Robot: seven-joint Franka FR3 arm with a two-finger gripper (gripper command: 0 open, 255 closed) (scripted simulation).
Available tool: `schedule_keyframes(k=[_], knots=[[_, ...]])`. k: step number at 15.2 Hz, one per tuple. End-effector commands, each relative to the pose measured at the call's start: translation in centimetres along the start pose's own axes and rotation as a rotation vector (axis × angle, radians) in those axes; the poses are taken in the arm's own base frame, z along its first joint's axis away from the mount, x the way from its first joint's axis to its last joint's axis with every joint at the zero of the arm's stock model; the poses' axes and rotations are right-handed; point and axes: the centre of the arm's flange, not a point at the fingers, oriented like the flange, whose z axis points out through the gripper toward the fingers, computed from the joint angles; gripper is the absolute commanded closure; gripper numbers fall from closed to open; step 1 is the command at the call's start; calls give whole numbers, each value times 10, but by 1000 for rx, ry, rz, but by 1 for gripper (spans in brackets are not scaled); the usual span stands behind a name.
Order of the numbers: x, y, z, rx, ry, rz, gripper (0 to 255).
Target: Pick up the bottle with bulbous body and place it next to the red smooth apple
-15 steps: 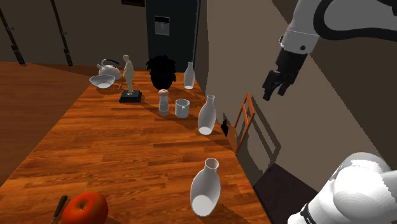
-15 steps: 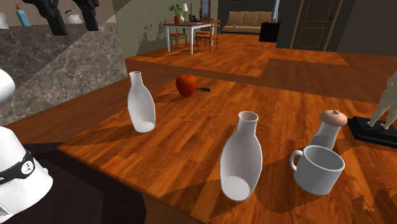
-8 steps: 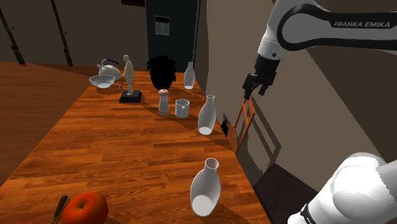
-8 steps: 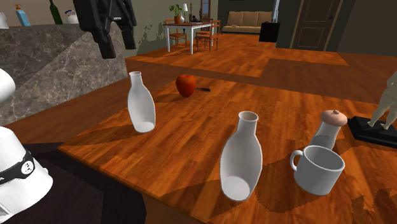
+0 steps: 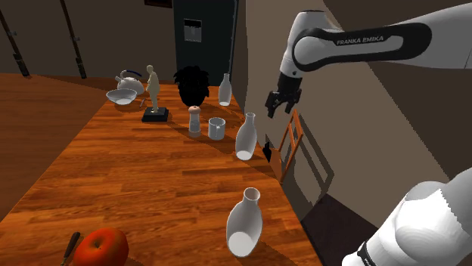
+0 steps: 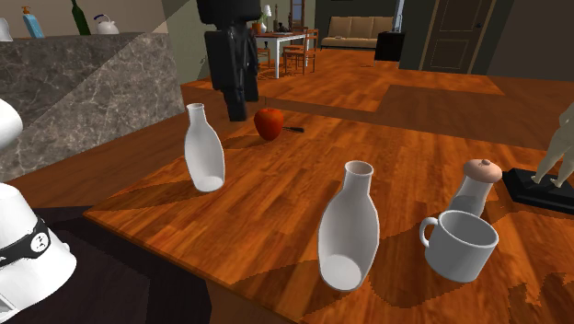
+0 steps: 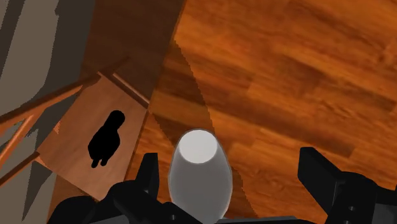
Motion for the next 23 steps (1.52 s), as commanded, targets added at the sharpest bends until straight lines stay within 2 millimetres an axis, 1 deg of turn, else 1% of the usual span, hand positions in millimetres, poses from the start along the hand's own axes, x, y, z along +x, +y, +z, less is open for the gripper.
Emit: schedule_keyframes(k=[1, 12, 13, 19, 20, 23], knots=[[23, 5, 14, -1, 6, 1, 0], [147, 8, 83, -6, 30, 8, 0], [149, 8, 84, -6, 30, 8, 0], [150, 8, 115, -6, 30, 8, 0], [150, 8, 124, -6, 30, 8, 0], [150, 8, 124, -6, 30, 8, 0]])
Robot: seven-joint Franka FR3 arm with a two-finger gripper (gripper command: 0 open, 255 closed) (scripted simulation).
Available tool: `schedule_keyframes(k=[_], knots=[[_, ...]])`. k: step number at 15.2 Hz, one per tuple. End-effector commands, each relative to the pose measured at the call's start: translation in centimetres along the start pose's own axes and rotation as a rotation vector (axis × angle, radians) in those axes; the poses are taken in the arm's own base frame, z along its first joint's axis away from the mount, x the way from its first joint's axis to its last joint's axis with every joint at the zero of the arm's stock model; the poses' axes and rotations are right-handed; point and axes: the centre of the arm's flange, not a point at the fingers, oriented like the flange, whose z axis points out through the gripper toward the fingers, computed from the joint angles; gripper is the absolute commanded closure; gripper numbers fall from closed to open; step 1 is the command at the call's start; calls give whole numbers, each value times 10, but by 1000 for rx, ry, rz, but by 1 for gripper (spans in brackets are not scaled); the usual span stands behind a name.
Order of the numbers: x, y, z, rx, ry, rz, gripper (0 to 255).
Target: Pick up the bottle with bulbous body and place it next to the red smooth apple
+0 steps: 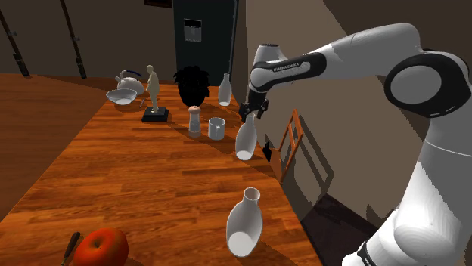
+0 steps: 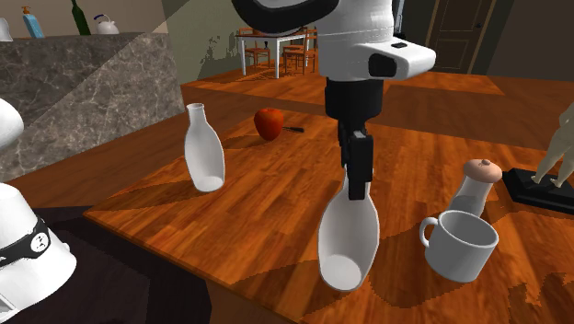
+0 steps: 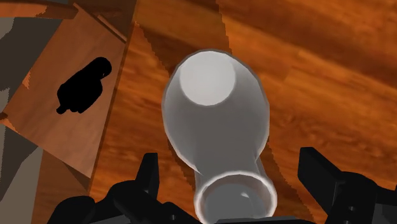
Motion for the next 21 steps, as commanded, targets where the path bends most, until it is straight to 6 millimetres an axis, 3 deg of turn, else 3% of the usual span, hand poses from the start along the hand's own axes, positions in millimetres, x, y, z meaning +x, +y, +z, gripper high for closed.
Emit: schedule_keyframes(k=[1, 5, 6, 15, 21], knots=[[0, 0, 1, 0, 0, 0, 0], [0, 0, 1, 0, 0, 0, 0], [0, 0, 1, 0, 0, 0, 255], [0, 0, 1, 0, 0, 0, 255], [4, 1, -31, 0, 0, 0, 255]])
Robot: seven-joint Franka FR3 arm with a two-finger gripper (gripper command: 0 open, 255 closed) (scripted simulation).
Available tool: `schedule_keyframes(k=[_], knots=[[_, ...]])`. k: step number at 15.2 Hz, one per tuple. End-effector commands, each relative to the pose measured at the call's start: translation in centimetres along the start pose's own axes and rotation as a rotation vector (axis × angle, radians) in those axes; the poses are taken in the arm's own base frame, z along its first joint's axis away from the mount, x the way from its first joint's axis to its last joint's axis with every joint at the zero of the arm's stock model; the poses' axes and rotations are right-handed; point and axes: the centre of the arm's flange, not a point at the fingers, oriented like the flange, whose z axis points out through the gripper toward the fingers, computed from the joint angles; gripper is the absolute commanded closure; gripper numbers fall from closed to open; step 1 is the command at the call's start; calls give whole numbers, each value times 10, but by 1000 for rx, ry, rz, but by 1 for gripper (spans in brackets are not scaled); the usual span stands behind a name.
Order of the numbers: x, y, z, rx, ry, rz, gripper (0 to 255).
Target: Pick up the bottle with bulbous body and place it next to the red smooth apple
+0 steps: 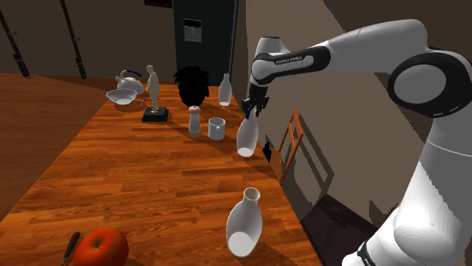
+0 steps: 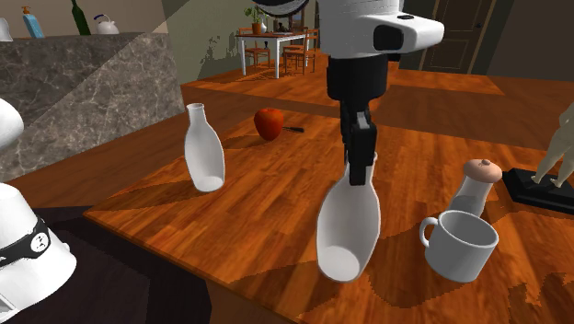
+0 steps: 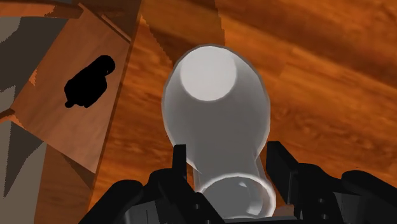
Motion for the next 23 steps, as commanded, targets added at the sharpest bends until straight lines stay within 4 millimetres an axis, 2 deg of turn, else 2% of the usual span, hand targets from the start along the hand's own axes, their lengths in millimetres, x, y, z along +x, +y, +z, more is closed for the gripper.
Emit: schedule_keyframes(k=[1, 23], knots=[[1, -1, -10, 0, 0, 0, 255], [14, 2, -126, 0, 0, 0, 255]])
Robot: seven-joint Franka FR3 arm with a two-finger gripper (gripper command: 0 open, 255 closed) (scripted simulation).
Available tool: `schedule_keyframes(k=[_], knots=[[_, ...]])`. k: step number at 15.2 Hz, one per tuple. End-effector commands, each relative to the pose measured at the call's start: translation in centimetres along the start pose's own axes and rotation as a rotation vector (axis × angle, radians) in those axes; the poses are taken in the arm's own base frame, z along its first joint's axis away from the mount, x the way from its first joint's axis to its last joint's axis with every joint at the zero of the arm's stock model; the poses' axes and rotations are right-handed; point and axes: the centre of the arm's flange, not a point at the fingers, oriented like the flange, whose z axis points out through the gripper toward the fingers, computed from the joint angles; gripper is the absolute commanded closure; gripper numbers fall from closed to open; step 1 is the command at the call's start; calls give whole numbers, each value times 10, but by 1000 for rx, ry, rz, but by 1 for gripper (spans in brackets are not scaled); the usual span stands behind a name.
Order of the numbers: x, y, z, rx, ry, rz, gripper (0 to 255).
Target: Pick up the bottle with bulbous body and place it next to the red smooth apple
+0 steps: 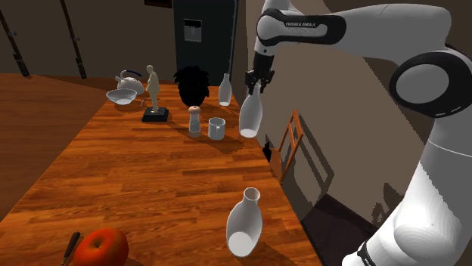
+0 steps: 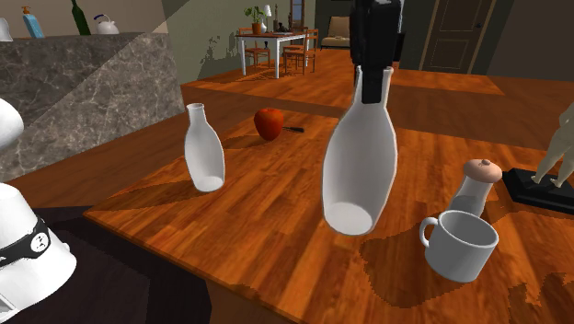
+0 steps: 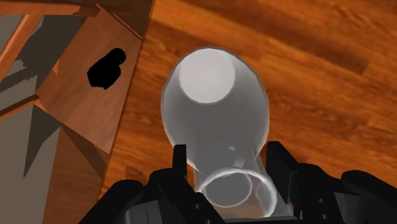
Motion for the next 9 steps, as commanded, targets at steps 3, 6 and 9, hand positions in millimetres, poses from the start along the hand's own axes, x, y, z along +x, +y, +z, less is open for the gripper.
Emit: schedule_keyframes(k=[3, 6, 9], knots=[[2, 1, -22, 0, 0, 0, 255], [4, 1, -38, 0, 0, 0, 255], [5, 2, -53, 0, 0, 0, 255]])
